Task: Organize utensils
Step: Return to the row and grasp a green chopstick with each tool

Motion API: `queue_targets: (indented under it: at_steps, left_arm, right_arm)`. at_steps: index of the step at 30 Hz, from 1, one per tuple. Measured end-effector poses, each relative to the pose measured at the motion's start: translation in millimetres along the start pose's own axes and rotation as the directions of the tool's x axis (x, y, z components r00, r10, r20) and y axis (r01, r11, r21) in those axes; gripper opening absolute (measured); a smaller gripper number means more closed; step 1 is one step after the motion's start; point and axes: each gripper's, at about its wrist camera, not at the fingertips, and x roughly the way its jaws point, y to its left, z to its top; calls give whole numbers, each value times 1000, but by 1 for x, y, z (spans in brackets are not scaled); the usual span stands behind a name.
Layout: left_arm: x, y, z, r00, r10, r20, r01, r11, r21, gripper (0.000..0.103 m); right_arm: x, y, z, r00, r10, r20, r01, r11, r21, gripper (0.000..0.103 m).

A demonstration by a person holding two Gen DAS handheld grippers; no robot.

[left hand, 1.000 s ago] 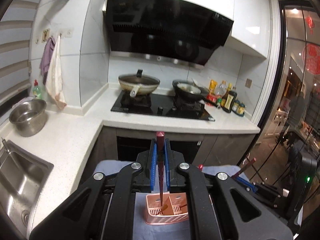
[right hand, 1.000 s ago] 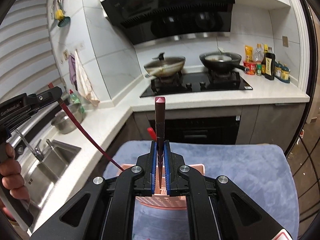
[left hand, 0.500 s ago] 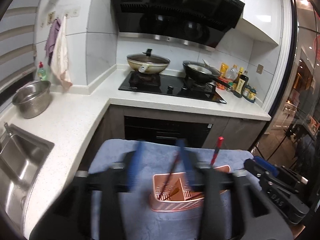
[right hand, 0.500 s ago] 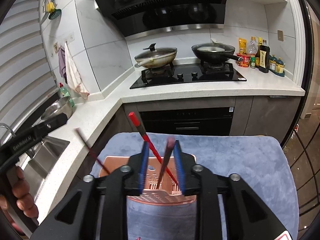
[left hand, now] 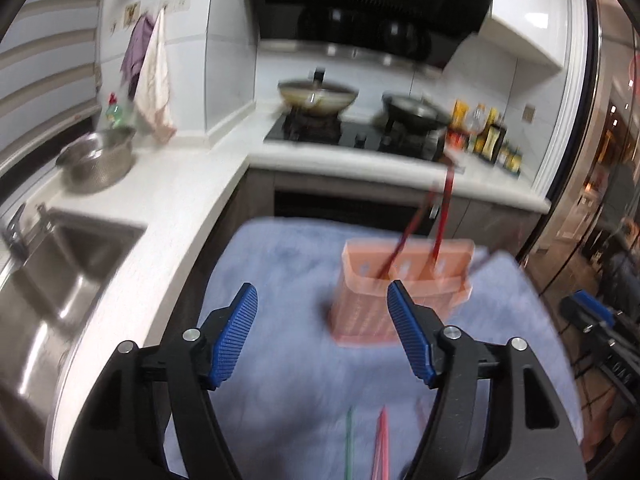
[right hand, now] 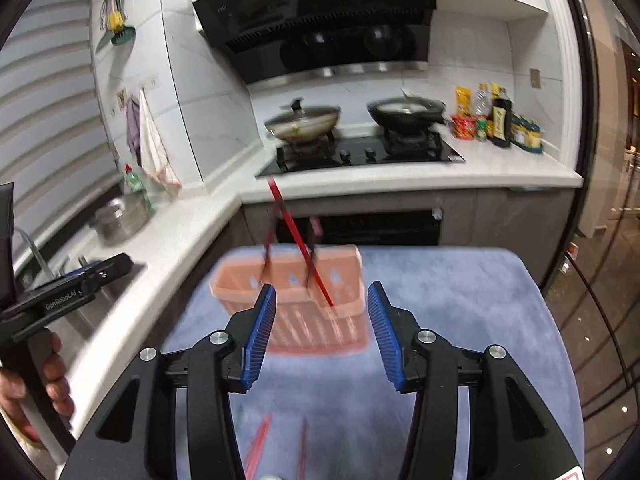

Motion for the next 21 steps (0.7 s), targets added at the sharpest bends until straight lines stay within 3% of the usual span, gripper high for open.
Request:
queue_targets:
  at_steps: [5,13,19,21]
  left_arm:
    - [3,12,-66,991,7,-132,-6,1000,4,64]
    - [1,16,-158,949,-15,-315,13,1000,-9,64]
    - [-3,17,-197,918,-31,-395,20,999,-34,64]
    - [-4,17,-203,909,-48,-414,27,998,-55,64]
  right_arm:
    - [-12,-10,-69,994,-64,-89,61,998,-31,47]
    - [-16,-10,-173,955,-74,-286,71,997,-21,47]
    - [-18,1,-209,940,-58,-338,48,998,-38,45]
    - [-17,6,-214,939,-54,-339,39,998,-51,40]
